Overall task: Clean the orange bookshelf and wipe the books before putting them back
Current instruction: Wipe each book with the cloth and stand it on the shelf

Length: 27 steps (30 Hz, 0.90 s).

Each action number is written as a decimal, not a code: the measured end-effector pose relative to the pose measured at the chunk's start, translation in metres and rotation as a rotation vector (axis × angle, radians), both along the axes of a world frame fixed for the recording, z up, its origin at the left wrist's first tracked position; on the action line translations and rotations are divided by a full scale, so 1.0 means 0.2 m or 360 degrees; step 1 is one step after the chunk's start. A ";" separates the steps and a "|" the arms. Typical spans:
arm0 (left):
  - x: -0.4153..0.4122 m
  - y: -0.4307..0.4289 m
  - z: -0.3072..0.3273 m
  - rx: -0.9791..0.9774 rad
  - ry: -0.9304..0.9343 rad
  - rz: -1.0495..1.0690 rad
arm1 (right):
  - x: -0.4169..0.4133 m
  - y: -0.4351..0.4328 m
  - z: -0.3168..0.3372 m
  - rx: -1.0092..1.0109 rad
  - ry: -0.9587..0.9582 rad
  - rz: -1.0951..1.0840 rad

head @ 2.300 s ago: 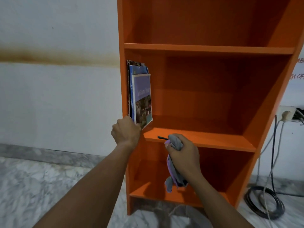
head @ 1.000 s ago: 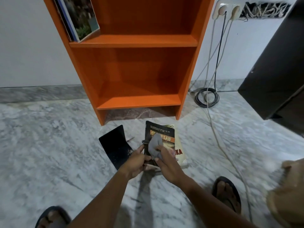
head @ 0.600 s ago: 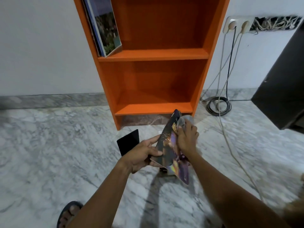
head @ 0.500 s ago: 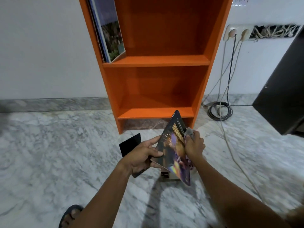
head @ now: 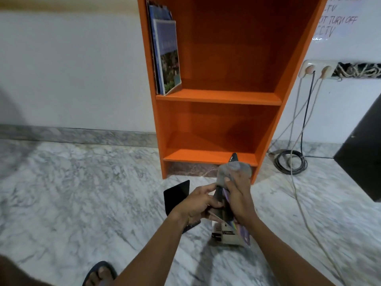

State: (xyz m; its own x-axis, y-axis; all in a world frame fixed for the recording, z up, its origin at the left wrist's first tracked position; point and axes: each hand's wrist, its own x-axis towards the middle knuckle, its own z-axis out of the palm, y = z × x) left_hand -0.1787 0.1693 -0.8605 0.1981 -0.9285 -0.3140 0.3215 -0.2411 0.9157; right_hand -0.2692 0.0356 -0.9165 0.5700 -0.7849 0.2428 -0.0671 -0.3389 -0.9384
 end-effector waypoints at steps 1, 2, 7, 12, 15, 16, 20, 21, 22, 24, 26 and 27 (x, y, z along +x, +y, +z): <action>0.01 0.00 -0.01 -0.0014 0.0018 0.0055 | -0.01 0.05 0.00 -0.0005 0.0014 0.0099; 0.03 0.01 -0.02 -0.0031 0.0068 0.0117 | -0.02 0.09 0.00 -0.0029 0.0024 0.0168; 0.06 0.01 -0.02 -0.0095 0.0217 0.0368 | -0.11 0.22 0.04 -0.0158 0.0031 0.0269; 0.12 -0.01 0.04 -0.0220 0.0240 0.0383 | -0.14 0.13 -0.05 0.0178 -0.0029 -0.0135; 0.13 -0.01 0.09 -0.0272 0.0221 0.0291 | -0.17 0.01 -0.06 0.0822 -0.0185 -0.0190; 0.13 -0.01 0.11 -0.0281 0.0233 0.0281 | -0.18 -0.03 -0.05 0.1176 -0.0349 -0.0144; 0.14 0.01 0.12 -0.0261 0.0298 0.0305 | -0.22 -0.10 0.10 0.1688 -0.0749 0.0142; 0.14 0.00 0.10 -0.0249 0.0306 0.0310 | -0.21 -0.11 0.15 0.1631 -0.0751 0.0161; 0.14 0.01 0.10 -0.0227 0.0290 0.0323 | -0.20 -0.11 0.20 0.1559 -0.0710 0.0148; 0.14 0.00 0.08 -0.0147 0.0083 0.0418 | -0.17 -0.12 0.28 0.1400 -0.0618 0.0169; 0.13 -0.03 0.09 -0.0050 -0.0327 0.0483 | -0.13 -0.10 0.35 0.1207 -0.0495 0.0122; 0.12 -0.04 0.10 -0.0062 -0.0460 0.0471 | -0.12 -0.08 0.38 0.1093 -0.0453 0.0109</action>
